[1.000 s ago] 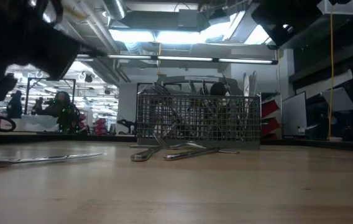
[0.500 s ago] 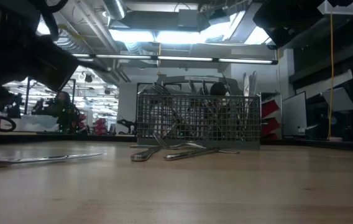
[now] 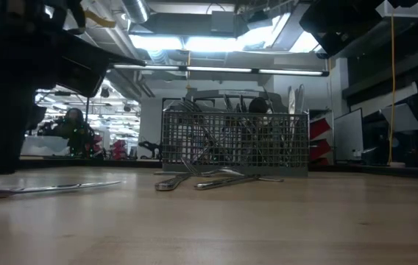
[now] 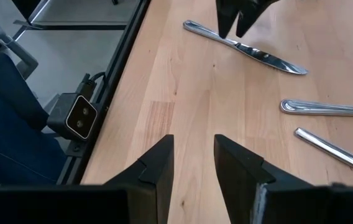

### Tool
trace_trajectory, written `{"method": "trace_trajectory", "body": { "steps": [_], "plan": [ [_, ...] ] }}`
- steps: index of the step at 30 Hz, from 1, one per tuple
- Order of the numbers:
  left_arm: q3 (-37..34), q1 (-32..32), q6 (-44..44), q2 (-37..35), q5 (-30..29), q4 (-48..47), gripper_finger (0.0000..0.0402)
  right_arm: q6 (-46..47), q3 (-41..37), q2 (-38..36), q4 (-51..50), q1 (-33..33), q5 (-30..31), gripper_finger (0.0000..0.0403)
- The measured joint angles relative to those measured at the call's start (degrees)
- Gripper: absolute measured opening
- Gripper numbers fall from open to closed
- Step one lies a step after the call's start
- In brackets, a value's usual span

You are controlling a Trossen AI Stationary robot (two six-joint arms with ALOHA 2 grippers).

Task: Sort silverware
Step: Put the knife into the silverware rack

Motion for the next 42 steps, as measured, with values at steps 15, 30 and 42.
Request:
{"method": "trace_trajectory", "body": {
  "steps": [15,30,42],
  "plan": [
    [0.0,-0.2,-0.8,0.0,-0.8,-3.1,0.0151,0.0,0.0,0.0,0.0,0.0,0.0,0.0115],
    [0.0,-0.2,-1.6,1.0,-1.4,-2.9,0.0152,0.0,0.0,0.0,0.0,0.0,0.0,0.0115],
    [0.1,-0.6,-4.2,4.2,-1.4,-1.7,0.0153,0.0,0.0,0.0,0.0,0.0,-0.2,0.0115]
  ]
}}
